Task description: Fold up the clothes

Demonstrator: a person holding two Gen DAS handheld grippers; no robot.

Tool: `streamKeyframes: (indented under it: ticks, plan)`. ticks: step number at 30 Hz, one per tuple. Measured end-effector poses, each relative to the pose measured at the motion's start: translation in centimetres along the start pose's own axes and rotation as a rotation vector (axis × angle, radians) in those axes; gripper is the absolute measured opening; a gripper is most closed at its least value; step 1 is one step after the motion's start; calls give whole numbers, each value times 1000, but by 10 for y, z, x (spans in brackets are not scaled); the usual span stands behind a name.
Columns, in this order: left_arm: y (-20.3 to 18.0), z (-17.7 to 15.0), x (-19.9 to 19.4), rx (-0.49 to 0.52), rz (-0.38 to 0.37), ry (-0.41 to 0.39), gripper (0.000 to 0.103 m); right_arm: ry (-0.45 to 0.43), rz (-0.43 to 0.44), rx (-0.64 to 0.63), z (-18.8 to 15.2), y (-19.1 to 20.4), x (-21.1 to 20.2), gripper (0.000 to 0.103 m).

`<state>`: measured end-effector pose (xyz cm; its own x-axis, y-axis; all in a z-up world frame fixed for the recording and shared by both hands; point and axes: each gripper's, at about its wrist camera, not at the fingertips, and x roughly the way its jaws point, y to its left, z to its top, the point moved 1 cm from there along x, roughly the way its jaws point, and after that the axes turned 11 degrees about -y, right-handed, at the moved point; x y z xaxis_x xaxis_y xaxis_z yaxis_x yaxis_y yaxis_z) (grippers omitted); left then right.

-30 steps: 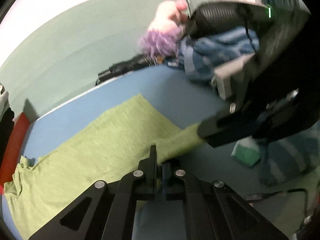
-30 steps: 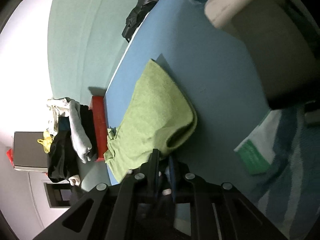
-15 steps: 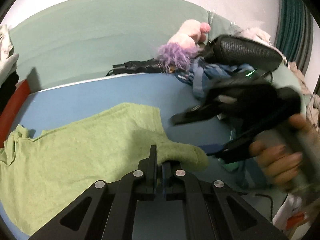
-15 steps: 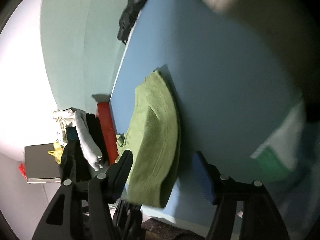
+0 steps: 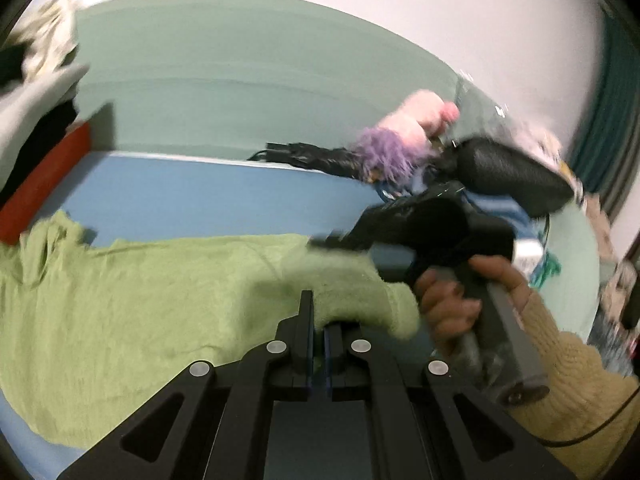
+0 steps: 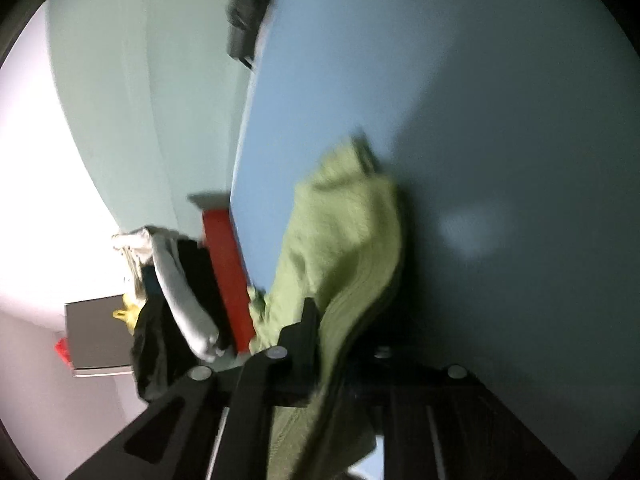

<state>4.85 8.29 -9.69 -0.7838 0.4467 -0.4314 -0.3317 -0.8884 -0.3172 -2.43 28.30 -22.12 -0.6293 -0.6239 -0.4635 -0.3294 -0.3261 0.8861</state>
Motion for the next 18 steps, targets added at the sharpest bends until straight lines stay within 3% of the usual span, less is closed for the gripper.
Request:
streamKeyframes:
  ticks: [2,5,8,10,13,15,16,17,18]
  plan:
    - [15,7,-9,-83,-7,-25,3,-54,16,-80,4,32,-10,9]
    - [50,19,-32,-214,2,-92,3,-55,57,-210,-6,87,-7,9]
    - [96,30,-62,-326,64,-167,3,16,101,-325,-35,137,24,9]
    - [139,35,-88,-408,144,-224,3,90,137,-377,-60,169,58,9]
    - [192,26,-116,-474,371,-273,3,205,172,-442,-102,209,113,9]
    - [228,20,-135,-516,523,-305,3,287,178,-522,-134,231,151,16]
    - [246,16,-144,-539,599,-316,4,329,180,-564,-150,241,169,35]
    - [265,4,-144,-596,672,-254,6,352,156,-584,-158,243,181,64]
    - [284,-8,-144,-652,744,-192,13,369,124,-598,-165,243,190,69]
